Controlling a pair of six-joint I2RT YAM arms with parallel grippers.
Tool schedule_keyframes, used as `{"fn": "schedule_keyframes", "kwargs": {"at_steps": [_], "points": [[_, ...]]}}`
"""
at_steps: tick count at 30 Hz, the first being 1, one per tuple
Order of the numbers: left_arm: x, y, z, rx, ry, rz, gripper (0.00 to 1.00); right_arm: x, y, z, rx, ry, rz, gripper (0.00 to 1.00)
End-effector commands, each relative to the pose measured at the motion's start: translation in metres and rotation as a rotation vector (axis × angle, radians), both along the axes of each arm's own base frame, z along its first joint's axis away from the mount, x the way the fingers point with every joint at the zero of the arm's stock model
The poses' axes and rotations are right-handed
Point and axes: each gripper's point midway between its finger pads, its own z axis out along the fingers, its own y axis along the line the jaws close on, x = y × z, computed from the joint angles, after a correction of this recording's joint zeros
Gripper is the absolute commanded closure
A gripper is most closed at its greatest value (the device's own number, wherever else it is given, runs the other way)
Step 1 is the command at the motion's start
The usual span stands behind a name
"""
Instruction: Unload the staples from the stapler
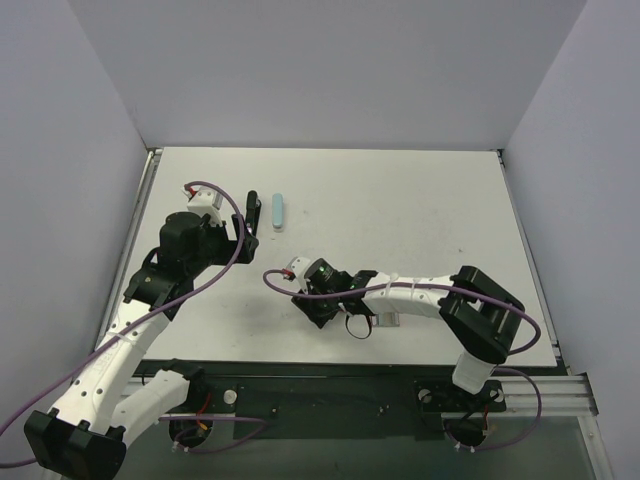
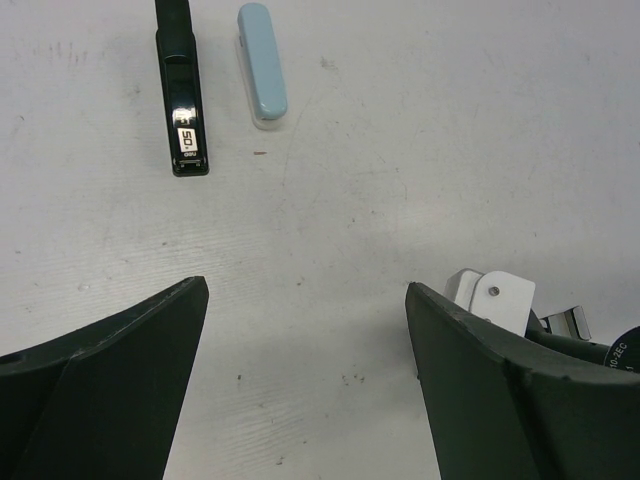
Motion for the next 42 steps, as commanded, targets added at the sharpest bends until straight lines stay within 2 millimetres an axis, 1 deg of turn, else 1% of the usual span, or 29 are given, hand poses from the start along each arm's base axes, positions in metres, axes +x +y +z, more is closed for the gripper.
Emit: {"fn": "schedule_keyframes", "kwargs": {"at_steps": [1,7,11,14,20,25,26,36,40,42], "points": [[0.006,0.000,0.019,-0.023,-0.062,0.011,0.09,0.007,0.011,0.007,0.007,-0.034,0.001,0.52],[0.006,0.000,0.018,-0.024,-0.060,0.008,0.09,0.004,0.009,-0.001,-0.005,-0.015,-0.009,0.56],[0.007,-0.001,0.018,-0.024,-0.060,0.007,0.09,0.004,0.010,-0.001,-0.005,-0.012,-0.015,0.61],[0.006,-0.001,0.019,-0.025,-0.063,0.007,0.09,0.003,0.008,-0.004,-0.017,-0.008,-0.017,0.68],[0.007,-0.001,0.019,-0.024,-0.061,0.008,0.09,0.003,0.001,-0.007,-0.049,-0.033,-0.036,0.71],[0.007,-0.001,0.017,-0.023,-0.055,0.007,0.09,0.000,-0.002,-0.010,-0.062,-0.032,-0.039,0.76],[0.007,-0.001,0.018,-0.023,-0.057,0.008,0.09,0.003,-0.004,-0.009,-0.073,-0.052,-0.053,0.77],[0.008,0.000,0.016,-0.024,-0.052,0.009,0.09,0.007,-0.011,-0.005,-0.084,-0.086,-0.098,0.89],[0.008,0.000,0.016,-0.025,-0.053,0.009,0.09,0.006,-0.008,0.005,-0.046,-0.080,-0.121,0.91],[0.007,0.000,0.016,-0.025,-0.053,0.008,0.09,0.006,-0.007,0.015,-0.016,-0.084,-0.136,0.91]]}}
